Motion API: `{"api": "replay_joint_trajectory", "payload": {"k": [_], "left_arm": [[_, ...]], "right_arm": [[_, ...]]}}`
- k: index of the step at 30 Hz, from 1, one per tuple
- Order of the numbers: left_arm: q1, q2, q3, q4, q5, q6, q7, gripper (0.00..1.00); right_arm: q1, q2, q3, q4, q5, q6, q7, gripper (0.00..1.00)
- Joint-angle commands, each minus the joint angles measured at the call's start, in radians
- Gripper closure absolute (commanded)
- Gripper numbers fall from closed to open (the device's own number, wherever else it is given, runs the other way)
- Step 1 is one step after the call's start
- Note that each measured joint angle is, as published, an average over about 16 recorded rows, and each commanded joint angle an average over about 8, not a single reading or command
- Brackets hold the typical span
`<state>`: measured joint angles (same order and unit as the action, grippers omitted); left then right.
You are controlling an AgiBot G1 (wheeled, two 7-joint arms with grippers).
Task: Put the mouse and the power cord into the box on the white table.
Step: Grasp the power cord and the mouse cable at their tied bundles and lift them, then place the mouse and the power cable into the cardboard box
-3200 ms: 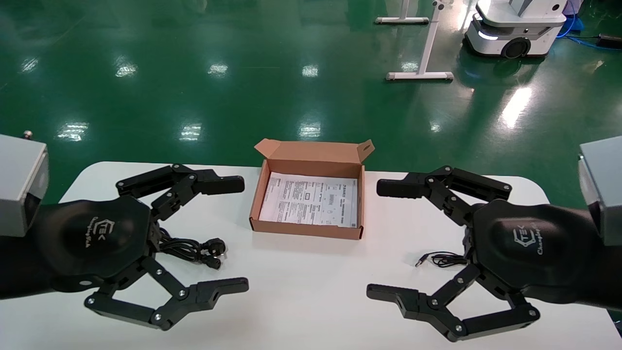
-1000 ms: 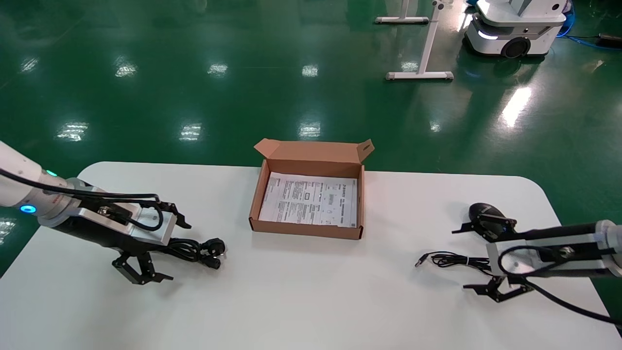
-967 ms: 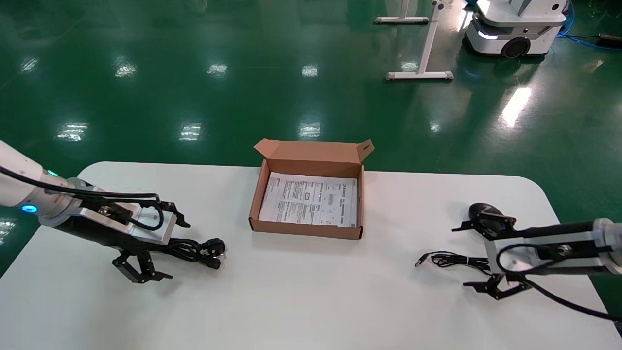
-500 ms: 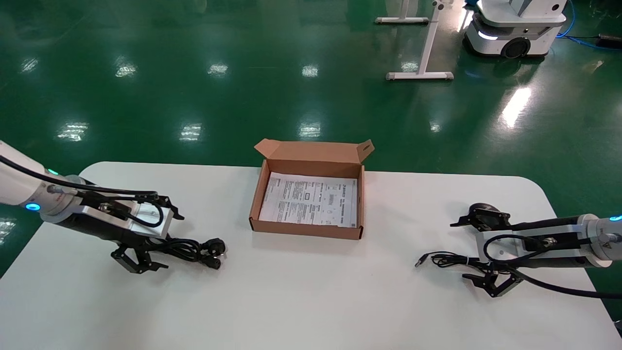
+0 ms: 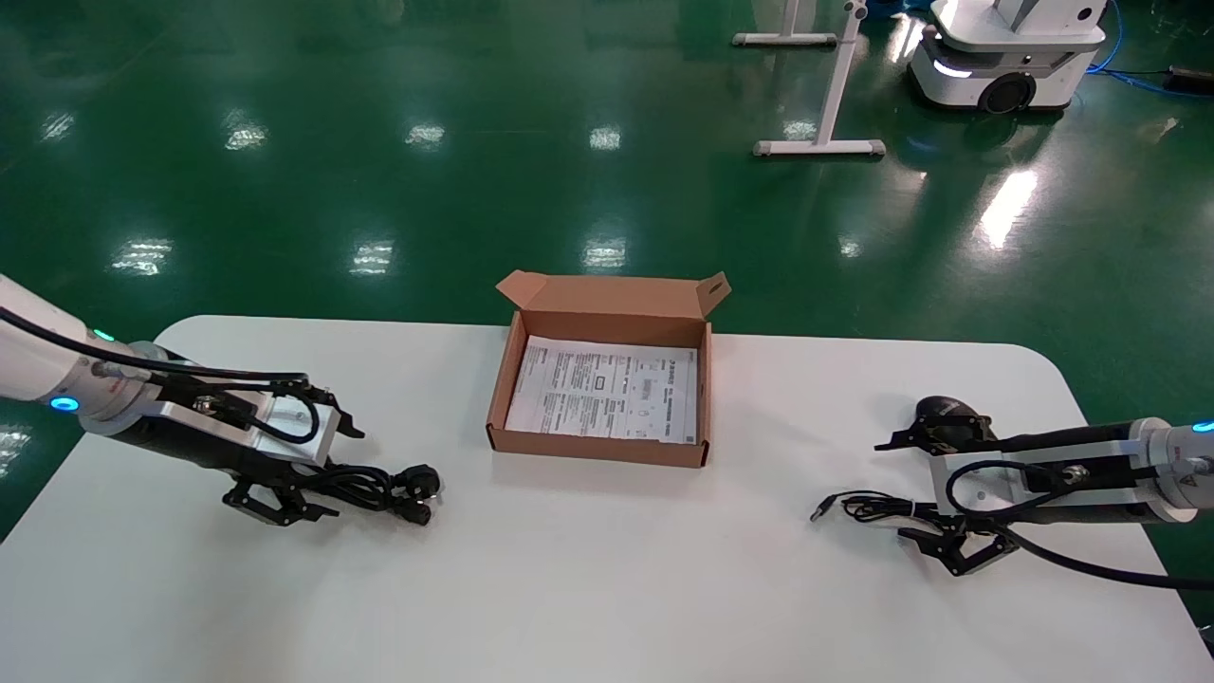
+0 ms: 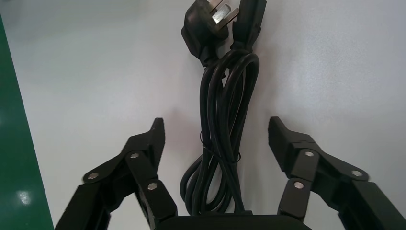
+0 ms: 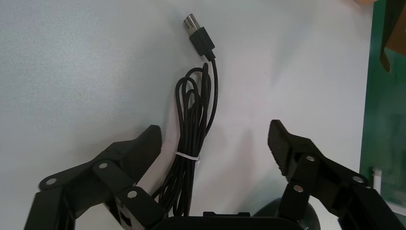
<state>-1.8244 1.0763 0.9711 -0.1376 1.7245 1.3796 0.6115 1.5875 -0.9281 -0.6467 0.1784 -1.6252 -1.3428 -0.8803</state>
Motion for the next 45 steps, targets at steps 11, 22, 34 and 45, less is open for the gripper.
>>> {"api": "replay_joint_trajectory", "payload": {"k": [11, 22, 34, 45], "left_arm": [[0.003, -0.003, -0.001, -0.009, -0.002, 0.003, -0.003, 1.0], [0.004, -0.004, -0.002, -0.012, -0.003, 0.004, -0.004, 1.0], [-0.064, -0.07, -0.036, -0.034, -0.051, 0.082, -0.04, 1.0], [-0.236, -0.163, -0.13, -0.185, -0.146, -0.015, -0.195, 1.0]], "right_arm": [[-0.002, 0.004, 0.001, 0.01, 0.003, -0.004, 0.0, 1.0], [-0.003, 0.004, 0.002, 0.013, 0.005, -0.005, 0.0, 1.0], [0.078, 0.027, 0.039, 0.034, 0.059, -0.059, 0.027, 1.0], [0.276, -0.02, 0.114, 0.049, 0.165, -0.091, 0.147, 1.0]]}}
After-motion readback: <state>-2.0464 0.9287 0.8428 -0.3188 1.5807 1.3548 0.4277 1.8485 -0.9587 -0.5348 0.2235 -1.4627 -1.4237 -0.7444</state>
